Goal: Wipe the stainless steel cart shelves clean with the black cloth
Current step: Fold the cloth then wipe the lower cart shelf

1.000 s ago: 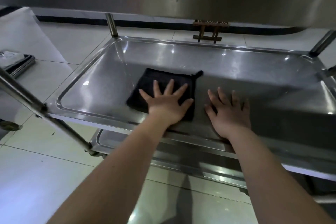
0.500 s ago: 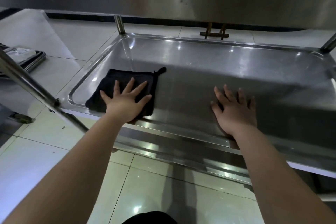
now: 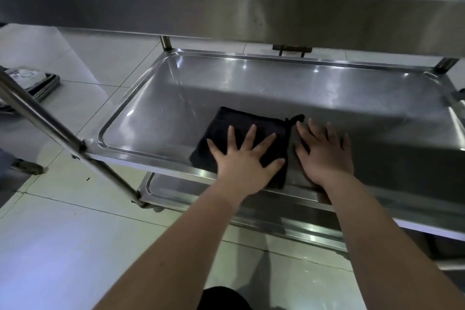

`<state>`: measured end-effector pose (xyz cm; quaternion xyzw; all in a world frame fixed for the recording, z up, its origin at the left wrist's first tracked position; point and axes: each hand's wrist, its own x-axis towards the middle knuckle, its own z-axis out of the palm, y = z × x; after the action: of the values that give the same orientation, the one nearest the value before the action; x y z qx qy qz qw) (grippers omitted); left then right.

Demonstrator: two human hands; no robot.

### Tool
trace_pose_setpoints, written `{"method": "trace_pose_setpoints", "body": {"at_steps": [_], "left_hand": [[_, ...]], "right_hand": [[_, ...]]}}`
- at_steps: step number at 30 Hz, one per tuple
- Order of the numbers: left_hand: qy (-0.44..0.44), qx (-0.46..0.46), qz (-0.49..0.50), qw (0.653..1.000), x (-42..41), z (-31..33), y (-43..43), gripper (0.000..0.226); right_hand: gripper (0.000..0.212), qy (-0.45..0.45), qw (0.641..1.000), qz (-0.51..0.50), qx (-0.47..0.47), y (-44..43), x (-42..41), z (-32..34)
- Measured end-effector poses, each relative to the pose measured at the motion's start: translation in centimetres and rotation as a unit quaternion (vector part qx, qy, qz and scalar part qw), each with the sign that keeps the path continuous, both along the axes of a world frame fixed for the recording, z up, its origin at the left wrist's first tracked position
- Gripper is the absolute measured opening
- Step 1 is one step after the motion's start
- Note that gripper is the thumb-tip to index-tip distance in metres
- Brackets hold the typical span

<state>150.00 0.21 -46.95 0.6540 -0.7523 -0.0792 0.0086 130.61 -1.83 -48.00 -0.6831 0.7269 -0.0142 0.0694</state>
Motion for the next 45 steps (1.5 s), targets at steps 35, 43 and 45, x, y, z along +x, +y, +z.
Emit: {"method": "trace_pose_setpoints", "body": {"at_steps": [35, 43, 45], "left_hand": [[0.124, -0.114, 0.105, 0.980, 10.3, 2.3, -3.8, 0.053], [-0.006, -0.030, 0.109, 0.994, 24.1, 0.6, -7.7, 0.053], [-0.020, -0.025, 0.092, 0.995, 23.6, 0.0, -7.7, 0.052]], "right_hand": [[0.049, -0.216, 0.963, 0.136, -0.084, 2.0, 3.4, 3.4], [0.059, 0.021, 0.981, 0.193, 0.019, -0.5, 8.3, 0.9], [0.059, 0.021, 0.983, 0.179, 0.026, -1.9, 9.3, 0.8]]}}
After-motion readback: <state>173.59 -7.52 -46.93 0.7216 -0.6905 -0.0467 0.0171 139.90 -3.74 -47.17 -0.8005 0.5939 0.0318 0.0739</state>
